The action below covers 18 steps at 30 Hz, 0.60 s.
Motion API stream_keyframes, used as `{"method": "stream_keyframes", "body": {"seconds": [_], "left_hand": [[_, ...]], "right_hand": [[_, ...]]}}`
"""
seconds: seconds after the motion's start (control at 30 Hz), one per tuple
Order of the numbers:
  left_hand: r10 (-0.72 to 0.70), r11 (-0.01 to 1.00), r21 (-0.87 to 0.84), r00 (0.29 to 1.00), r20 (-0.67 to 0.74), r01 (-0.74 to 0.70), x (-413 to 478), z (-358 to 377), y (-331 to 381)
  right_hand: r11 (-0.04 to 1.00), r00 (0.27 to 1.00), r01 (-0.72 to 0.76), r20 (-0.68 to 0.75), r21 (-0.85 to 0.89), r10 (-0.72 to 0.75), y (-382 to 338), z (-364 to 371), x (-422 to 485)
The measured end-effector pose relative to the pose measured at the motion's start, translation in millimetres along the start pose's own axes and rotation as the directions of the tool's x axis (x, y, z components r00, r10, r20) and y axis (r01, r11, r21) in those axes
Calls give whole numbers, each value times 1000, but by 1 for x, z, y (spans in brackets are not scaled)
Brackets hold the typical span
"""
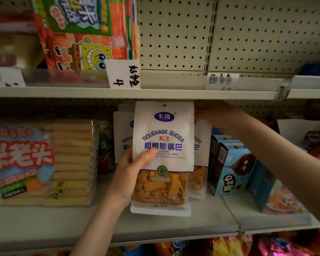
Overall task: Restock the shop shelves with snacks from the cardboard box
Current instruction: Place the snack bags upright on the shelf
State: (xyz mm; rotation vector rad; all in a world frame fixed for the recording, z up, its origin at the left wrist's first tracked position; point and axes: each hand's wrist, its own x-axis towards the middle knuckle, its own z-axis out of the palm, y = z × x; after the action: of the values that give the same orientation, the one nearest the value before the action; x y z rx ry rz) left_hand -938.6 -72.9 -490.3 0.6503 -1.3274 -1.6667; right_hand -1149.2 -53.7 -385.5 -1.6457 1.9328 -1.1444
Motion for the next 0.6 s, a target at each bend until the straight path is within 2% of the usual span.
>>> {"method": "stream_keyframes", "body": {"seconds": [0.13,0.37,0.5,0.6], "left_hand": [[52,995,91,999,-9,-51,2,9,7],[103,980,177,991,-87,-86,8,15,0],[163,924,371,970,-180,-87,9,22,-13],[252,862,496,938,-236,-107,12,24,-22]], "right_hand": [[994,999,44,-6,-99,-45,3,-3,17],[990,996,52,-61,-129,-61,17,4,41],[970,990,55,-111,-235,-82,17,11,45],[979,985,70,-143,-193,-99,16,14,47]]}}
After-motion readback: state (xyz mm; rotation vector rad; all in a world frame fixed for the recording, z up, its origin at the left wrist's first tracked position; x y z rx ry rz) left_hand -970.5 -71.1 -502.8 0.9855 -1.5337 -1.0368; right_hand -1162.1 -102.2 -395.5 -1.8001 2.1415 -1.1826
